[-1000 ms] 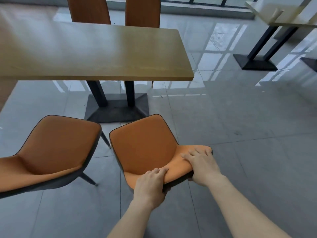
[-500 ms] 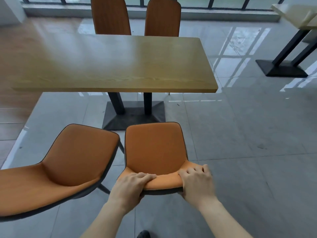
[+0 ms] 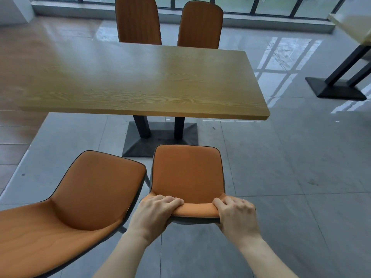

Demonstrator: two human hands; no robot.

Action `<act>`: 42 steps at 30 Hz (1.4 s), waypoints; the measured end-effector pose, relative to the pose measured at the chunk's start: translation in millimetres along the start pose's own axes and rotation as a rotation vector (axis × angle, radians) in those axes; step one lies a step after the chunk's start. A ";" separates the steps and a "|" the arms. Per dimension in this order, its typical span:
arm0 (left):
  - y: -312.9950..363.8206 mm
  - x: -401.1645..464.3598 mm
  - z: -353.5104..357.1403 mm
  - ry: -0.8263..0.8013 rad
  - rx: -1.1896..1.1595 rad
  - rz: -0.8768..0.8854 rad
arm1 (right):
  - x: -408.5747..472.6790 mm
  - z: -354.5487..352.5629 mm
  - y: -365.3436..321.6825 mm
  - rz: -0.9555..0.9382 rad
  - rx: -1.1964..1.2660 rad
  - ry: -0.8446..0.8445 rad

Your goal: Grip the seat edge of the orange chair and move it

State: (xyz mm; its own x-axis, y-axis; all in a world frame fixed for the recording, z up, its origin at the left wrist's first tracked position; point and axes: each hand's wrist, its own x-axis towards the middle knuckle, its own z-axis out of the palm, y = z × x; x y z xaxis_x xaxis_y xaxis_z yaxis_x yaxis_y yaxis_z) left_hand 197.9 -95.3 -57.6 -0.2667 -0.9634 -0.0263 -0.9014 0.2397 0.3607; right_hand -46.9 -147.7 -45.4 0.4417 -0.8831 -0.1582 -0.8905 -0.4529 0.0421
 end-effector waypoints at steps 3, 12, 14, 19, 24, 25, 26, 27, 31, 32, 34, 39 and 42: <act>2.7 -9.1 11.8 0.007 -0.034 0.009 | -7.7 7.1 -0.5 0.018 0.014 0.006; 14.9 23.6 29.0 0.062 -0.033 -0.004 | 9.3 19.3 27.0 0.096 -0.038 -0.059; 15.3 44.0 26.4 0.057 -0.034 -0.019 | 25.3 17.5 36.8 0.106 -0.051 -0.071; 10.1 88.0 23.2 0.077 -0.033 -0.025 | 67.3 12.0 63.4 0.093 -0.072 -0.062; 2.4 128.4 19.6 0.076 -0.017 -0.051 | 107.9 6.3 84.4 0.078 -0.087 -0.044; 2.4 133.6 19.7 0.070 -0.013 -0.046 | 112.3 5.8 89.3 0.072 -0.091 -0.047; 3.1 136.7 20.4 0.063 -0.009 -0.040 | 114.7 5.8 93.0 0.067 -0.096 -0.048; 4.5 138.2 21.8 0.056 -0.008 -0.035 | 114.8 6.0 95.7 0.067 -0.096 -0.047; 6.8 137.9 21.2 0.053 -0.012 -0.034 | 112.6 5.0 95.3 0.075 -0.086 -0.041; 6.8 137.1 20.0 0.052 -0.007 -0.045 | 112.5 3.8 93.5 0.075 -0.082 -0.033; 6.0 134.6 16.8 0.043 -0.004 -0.060 | 112.0 3.0 88.6 0.079 -0.059 0.000; 3.1 126.0 9.1 0.044 0.019 -0.061 | 106.7 6.6 76.3 0.076 -0.040 0.026; 5.3 125.2 9.7 0.026 0.007 -0.082 | 106.1 8.3 79.3 0.075 -0.051 0.027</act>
State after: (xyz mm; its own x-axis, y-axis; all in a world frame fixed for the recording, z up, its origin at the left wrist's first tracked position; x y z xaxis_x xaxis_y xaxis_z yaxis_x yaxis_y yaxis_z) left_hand 156.4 -213.5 -68.0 -0.1830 -0.9826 -0.0310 -0.9220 0.1606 0.3522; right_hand -71.6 -276.3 -67.1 0.3770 -0.9176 -0.1260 -0.9149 -0.3901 0.1035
